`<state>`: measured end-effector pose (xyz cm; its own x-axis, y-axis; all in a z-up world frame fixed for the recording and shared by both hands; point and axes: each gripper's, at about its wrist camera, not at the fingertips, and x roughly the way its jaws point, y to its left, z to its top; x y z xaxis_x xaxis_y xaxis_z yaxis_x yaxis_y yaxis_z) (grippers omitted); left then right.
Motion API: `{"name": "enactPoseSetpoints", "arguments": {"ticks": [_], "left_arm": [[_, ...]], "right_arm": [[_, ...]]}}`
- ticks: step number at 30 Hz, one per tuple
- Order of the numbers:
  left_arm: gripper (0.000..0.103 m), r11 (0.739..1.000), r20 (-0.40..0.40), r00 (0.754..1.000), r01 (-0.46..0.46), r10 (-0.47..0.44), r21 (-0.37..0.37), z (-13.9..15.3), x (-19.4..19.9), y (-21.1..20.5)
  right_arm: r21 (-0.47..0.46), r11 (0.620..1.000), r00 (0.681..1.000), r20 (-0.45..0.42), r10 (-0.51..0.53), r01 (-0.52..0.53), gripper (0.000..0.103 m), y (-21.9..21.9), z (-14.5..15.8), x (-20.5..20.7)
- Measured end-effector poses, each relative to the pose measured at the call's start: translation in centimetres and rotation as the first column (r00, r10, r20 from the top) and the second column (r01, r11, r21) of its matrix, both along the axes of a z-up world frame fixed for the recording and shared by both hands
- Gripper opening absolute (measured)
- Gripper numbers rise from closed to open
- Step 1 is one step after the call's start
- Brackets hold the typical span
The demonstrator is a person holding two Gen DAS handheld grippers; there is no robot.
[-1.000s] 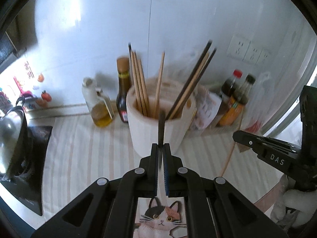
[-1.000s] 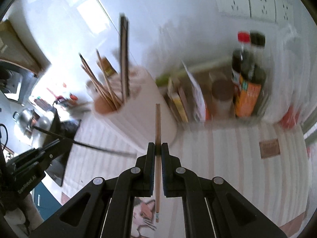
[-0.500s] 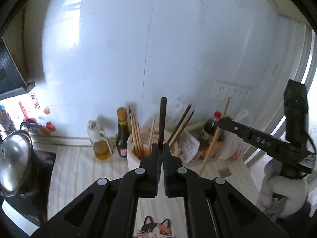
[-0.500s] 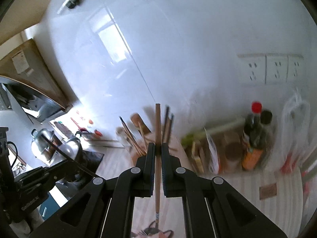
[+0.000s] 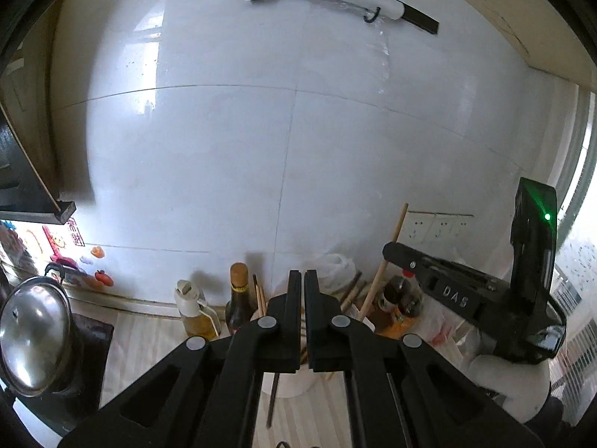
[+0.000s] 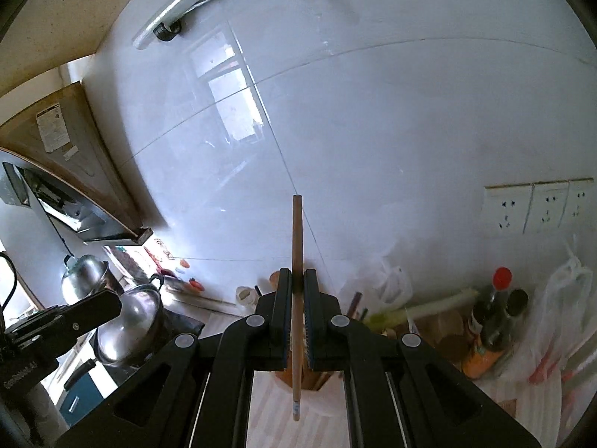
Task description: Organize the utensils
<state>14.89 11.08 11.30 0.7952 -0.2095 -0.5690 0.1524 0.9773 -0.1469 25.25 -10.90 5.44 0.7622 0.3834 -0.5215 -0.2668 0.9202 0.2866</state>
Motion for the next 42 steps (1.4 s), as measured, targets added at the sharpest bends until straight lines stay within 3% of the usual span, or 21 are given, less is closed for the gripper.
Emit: {"name": "enactPoseSetpoints", "arguments": {"ticks": [5, 7, 9, 10, 11, 14, 17, 18, 24, 25, 27, 29, 30, 32, 36, 42], "left_arm": [[0.002, 1.0, -0.048, 0.999, 0.017, -0.016, 0.018, -2.1, 0.2, 0.9], [0.009, 0.999, -0.077, 0.997, 0.011, -0.009, 0.031, -3.9, -0.6, 1.6], [0.043, 0.999, -0.153, 0.988, -0.028, 0.032, 0.029, -7.4, -1.7, 3.2], [0.076, 0.999, -0.196, 0.979, -0.05, 0.049, 0.003, -9.1, -2.1, 4.1], [0.079, 0.996, -0.263, 0.963, -0.081, 0.067, -0.045, -11.8, -2.6, 5.5], [0.079, 0.977, -0.461, 0.878, -0.193, 0.13, -0.093, -19.2, -2.6, 8.5], [0.079, 0.96, -0.561, 0.809, -0.267, 0.174, -0.087, -24.5, -1.9, 9.9], [0.079, 0.955, -0.589, 0.785, -0.288, 0.195, -0.067, -26.6, -1.2, 10.3], [0.076, 0.96, -0.675, 0.692, -0.261, 0.256, 0.096, -34.9, 3.2, 10.4], [0.071, 0.96, -0.689, 0.674, -0.25, 0.266, 0.126, -36.4, 4.0, 10.4], [0.051, 0.96, -0.708, 0.651, -0.23, 0.273, 0.159, -38.2, 4.7, 10.5], [0.024, 0.963, -0.727, 0.632, -0.202, 0.268, 0.18, -39.5, 5.3, 10.3], [0.023, 0.96, -0.706, 0.651, -0.188, 0.279, 0.206, -39.6, 5.4, 10.0], [0.005, 0.962, -0.7, 0.661, -0.15, 0.27, 0.229, -39.6, 5.8, 9.4], [0.004, 0.966, -0.702, 0.667, -0.129, 0.251, 0.222, -39.5, 5.8, 8.9], [0.004, 0.971, -0.65, 0.721, -0.156, 0.239, 0.183, -35.9, 4.0, 9.0]], "right_arm": [[0.014, 1.0, 0.999, -0.032, 0.005, -0.004, 0.006, 0.4, -1.1, 0.8], [0.022, 1.0, 0.999, -0.048, 0.0, 0.001, 0.006, -0.2, -2.0, -0.3], [0.032, 0.999, 0.997, -0.08, -0.012, 0.014, 0.006, -1.1, -3.5, -1.7], [0.037, 0.999, 0.995, -0.095, -0.019, 0.023, 0.006, -1.5, -4.3, -2.2], [0.042, 0.999, 0.992, -0.123, -0.029, 0.034, 0.006, -1.9, -5.4, -2.7], [0.055, 0.994, 0.971, -0.226, -0.078, 0.093, 0.006, -3.3, -9.5, -3.8], [0.053, 0.988, 0.942, -0.314, -0.121, 0.145, 0.006, -4.5, -13.3, -4.4], [0.041, 0.986, 0.928, -0.345, -0.138, 0.162, 0.006, -4.8, -14.7, -4.6], [0.003, 0.973, 0.854, -0.481, -0.199, 0.229, 0.006, -7.3, -21.0, -5.3], [-0.005, 0.971, 0.844, -0.494, -0.209, 0.238, 0.006, -7.5, -21.7, -5.3], [-0.018, 0.967, 0.827, -0.514, -0.226, 0.253, 0.006, -8.0, -22.6, -5.1], [-0.028, 0.964, 0.817, -0.525, -0.24, 0.264, 0.006, -8.4, -23.4, -5.0], [-0.031, 0.962, 0.812, -0.53, -0.247, 0.272, 0.006, -8.7, -23.8, -4.8], [-0.031, 0.959, 0.807, -0.534, -0.253, 0.28, 0.006, -9.0, -24.2, -4.5], [-0.028, 0.959, 0.807, -0.533, -0.254, 0.283, 0.006, -9.1, -24.2, -3.5], [-0.014, 0.966, 0.831, -0.507, -0.228, 0.257, 0.006, -8.0, -22.8, -2.8]]}}
